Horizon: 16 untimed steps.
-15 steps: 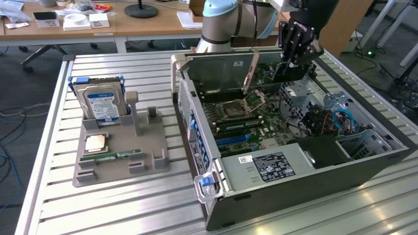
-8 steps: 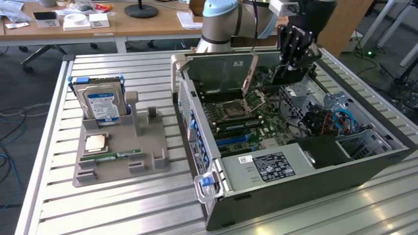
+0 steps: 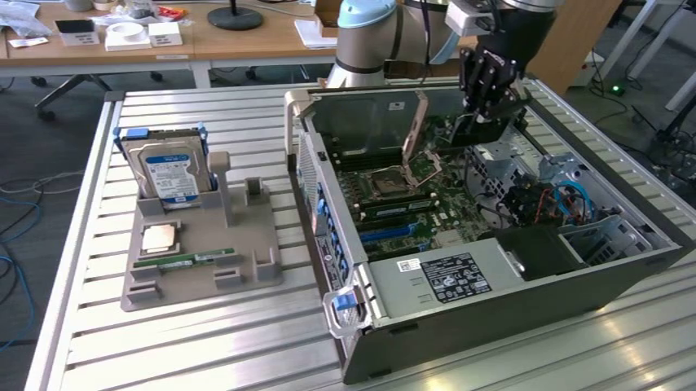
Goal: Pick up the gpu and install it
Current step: 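Insert the gpu into the slot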
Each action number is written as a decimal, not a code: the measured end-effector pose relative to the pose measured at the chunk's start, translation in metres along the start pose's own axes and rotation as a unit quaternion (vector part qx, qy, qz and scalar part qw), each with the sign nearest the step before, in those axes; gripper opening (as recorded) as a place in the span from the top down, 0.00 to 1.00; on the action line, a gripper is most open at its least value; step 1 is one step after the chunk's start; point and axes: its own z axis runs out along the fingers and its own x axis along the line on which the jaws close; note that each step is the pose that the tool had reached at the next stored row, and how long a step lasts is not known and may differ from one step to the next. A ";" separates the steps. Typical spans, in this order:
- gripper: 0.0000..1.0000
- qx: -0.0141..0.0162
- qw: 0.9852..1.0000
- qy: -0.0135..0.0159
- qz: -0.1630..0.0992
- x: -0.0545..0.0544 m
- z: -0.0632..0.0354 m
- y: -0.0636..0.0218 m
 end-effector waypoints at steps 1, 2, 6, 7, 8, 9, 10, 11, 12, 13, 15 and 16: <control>0.74 0.000 1.000 0.000 0.000 0.000 0.0015 0.0000; 0.74 0.000 1.000 0.000 0.000 0.000 0.0028 0.0001; 0.74 0.000 1.000 0.000 0.000 0.000 0.0035 0.0001; 0.74 0.000 1.000 0.000 0.000 0.000 0.0036 0.0001; 0.74 0.000 1.000 0.000 0.000 0.000 0.0038 0.0001; 0.74 0.000 1.000 0.000 0.000 0.000 0.0045 0.0001; 0.74 0.000 1.000 0.000 0.000 0.000 0.0053 0.0001; 0.74 0.000 1.000 0.000 0.000 0.000 0.0062 0.0001; 0.74 0.000 1.000 0.000 0.000 0.000 0.0073 0.0001; 0.74 0.000 1.000 0.000 0.000 0.000 0.0082 0.0001; 0.74 0.000 1.000 0.000 0.000 0.000 0.0092 0.0001; 0.74 0.000 1.000 0.000 0.000 0.000 0.0093 0.0001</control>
